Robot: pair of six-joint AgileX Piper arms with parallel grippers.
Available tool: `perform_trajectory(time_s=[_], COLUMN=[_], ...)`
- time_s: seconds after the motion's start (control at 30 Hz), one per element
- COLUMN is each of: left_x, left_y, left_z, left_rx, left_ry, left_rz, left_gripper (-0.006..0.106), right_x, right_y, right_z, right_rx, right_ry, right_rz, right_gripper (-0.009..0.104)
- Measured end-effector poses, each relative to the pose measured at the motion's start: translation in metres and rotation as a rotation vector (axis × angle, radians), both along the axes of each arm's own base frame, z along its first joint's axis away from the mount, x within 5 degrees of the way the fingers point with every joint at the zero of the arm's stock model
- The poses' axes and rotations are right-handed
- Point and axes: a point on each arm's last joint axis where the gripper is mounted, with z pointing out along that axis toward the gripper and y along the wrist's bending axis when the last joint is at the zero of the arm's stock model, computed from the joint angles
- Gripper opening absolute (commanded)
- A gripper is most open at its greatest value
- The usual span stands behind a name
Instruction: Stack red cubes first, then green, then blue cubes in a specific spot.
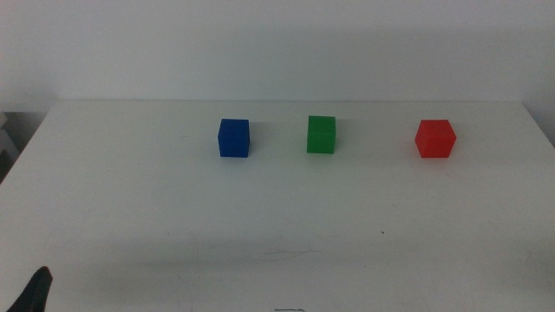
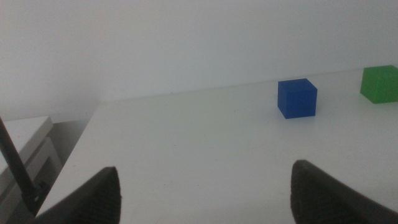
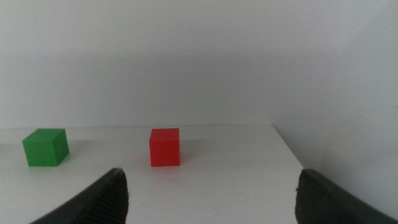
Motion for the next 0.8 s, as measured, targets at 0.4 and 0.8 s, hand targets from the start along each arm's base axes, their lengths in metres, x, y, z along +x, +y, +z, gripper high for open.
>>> perform_trajectory(time_s=[0.4,0.8], left_x=[0.0,0.0], left_y=[0.0,0.0], left_z=[0.0,0.0], left_rx=[0.0,0.0], left_ry=[0.0,0.0], left_rz=[0.0,0.0], left_gripper=[0.094,0.094], right_x=[0.041,0.149], right_y=[-0.002,-0.009], right_z=[0.063,0.106], right_rx=[0.081,0.116], right_ry=[0.227,0.662], right_rz=[-0.009,-0.034], right_gripper=[0.094,0.094])
